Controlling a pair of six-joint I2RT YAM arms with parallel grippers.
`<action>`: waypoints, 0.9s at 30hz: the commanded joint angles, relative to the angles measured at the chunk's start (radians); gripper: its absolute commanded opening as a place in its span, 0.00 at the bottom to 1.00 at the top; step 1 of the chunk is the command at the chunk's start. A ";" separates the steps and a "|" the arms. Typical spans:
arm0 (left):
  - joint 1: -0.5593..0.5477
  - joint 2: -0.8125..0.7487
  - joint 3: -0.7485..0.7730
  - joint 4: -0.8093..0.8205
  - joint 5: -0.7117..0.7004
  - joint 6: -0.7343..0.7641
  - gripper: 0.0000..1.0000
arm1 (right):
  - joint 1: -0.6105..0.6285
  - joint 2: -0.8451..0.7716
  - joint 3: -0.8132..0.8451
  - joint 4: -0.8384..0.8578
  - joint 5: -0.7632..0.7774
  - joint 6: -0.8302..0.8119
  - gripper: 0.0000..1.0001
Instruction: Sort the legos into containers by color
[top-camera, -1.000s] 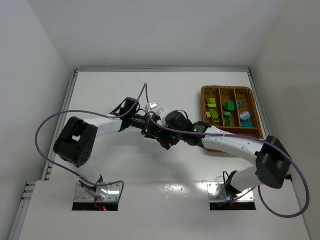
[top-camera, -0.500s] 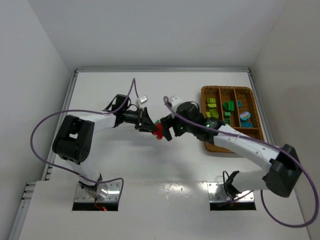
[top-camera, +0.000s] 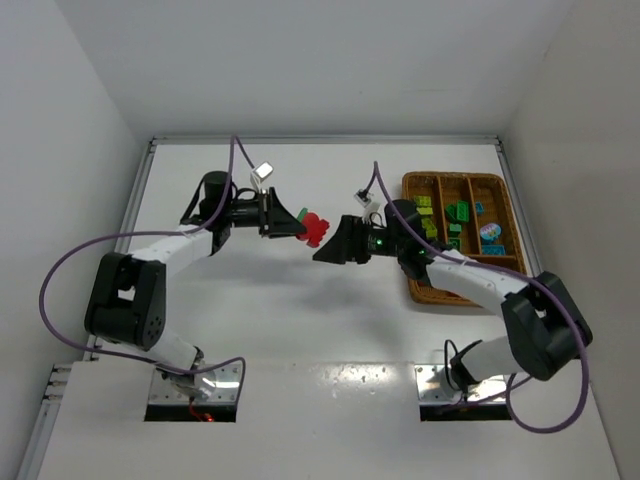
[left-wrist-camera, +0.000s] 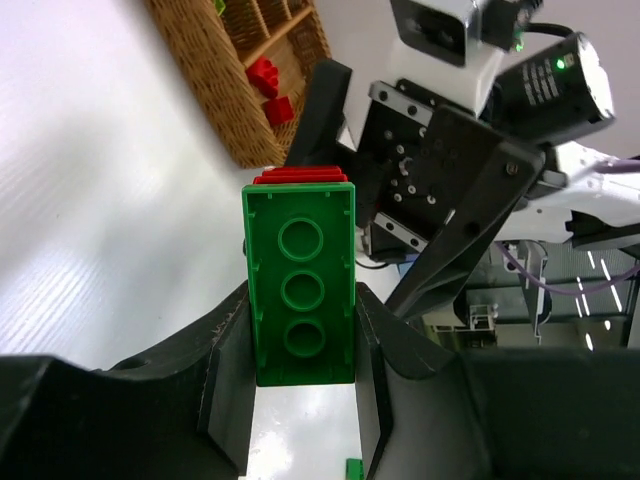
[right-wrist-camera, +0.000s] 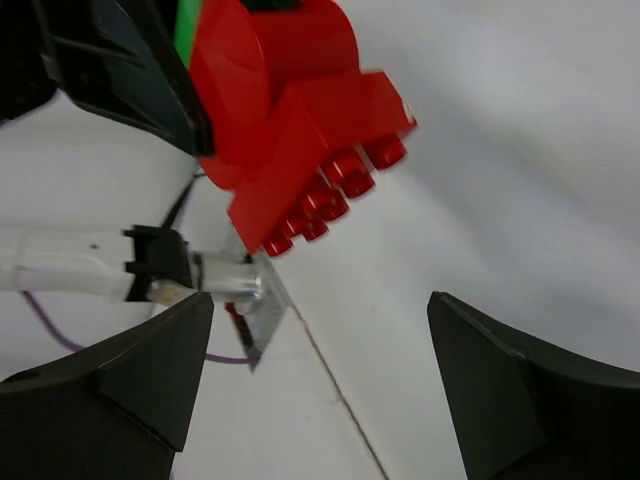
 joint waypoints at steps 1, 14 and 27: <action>0.000 -0.040 0.003 0.083 0.043 -0.034 0.00 | -0.027 0.039 -0.013 0.391 -0.156 0.181 0.89; 0.000 -0.072 0.030 0.011 0.063 0.009 0.00 | -0.067 0.251 0.070 0.727 -0.223 0.365 0.52; 0.027 -0.043 0.066 -0.116 0.019 0.064 0.00 | -0.141 0.032 0.009 0.241 -0.125 0.088 0.15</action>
